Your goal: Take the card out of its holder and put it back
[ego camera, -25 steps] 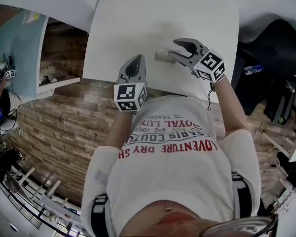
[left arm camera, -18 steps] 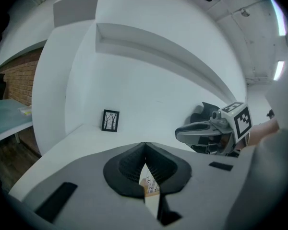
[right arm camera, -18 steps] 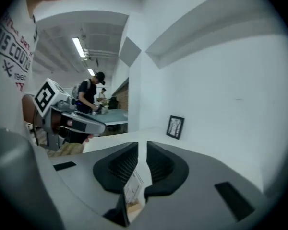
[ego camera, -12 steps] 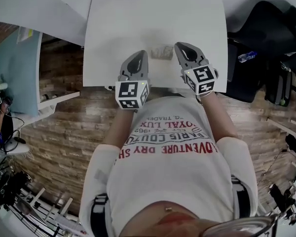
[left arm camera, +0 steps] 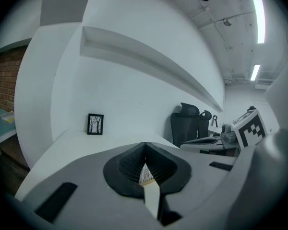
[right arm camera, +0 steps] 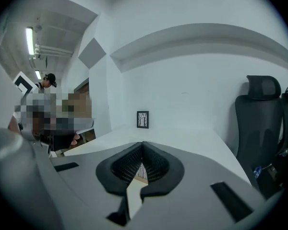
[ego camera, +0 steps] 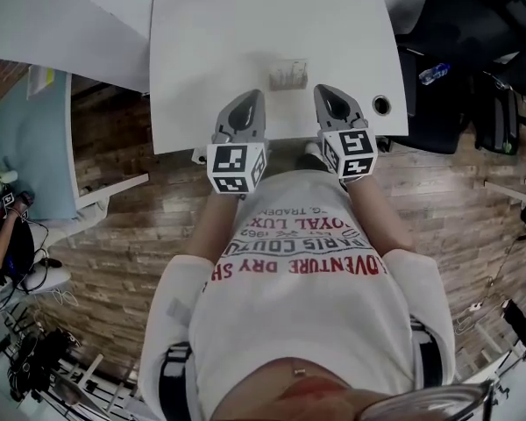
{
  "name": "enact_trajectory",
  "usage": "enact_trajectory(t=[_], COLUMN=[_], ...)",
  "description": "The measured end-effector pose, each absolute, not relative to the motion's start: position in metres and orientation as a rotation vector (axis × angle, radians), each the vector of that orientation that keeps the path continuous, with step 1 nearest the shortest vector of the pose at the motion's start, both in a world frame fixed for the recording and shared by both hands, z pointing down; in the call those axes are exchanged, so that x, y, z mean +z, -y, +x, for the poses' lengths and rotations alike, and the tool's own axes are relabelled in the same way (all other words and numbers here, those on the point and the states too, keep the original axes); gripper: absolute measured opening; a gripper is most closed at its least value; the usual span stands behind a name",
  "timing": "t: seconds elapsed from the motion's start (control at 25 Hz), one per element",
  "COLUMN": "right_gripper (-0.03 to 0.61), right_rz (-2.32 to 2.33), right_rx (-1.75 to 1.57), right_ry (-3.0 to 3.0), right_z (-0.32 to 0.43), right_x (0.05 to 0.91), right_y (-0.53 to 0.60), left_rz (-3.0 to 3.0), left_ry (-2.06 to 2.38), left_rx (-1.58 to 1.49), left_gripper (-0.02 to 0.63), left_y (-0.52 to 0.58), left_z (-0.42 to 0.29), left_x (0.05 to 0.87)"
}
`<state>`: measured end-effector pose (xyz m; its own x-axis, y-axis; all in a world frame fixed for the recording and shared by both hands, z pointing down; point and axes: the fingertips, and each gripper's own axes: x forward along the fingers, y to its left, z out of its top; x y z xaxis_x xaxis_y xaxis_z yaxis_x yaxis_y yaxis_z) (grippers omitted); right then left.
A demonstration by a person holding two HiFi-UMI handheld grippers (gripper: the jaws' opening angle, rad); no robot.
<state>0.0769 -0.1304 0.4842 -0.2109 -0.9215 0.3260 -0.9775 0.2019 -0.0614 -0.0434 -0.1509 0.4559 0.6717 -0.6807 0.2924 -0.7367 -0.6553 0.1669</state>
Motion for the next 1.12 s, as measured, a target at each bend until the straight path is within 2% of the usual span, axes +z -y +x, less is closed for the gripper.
enact_trajectory(t=[1.12], right_gripper=[0.025], right_rz=[1.936], right_rx=[0.464], right_ry=[2.188], right_z=[0.056], right_x=[0.489], right_y=[0.076], left_rz=[2.690], left_ry=[1.048], left_rx=[0.276], left_gripper=[0.025], left_y=[0.108], left_z=[-0.070], left_x=[0.454])
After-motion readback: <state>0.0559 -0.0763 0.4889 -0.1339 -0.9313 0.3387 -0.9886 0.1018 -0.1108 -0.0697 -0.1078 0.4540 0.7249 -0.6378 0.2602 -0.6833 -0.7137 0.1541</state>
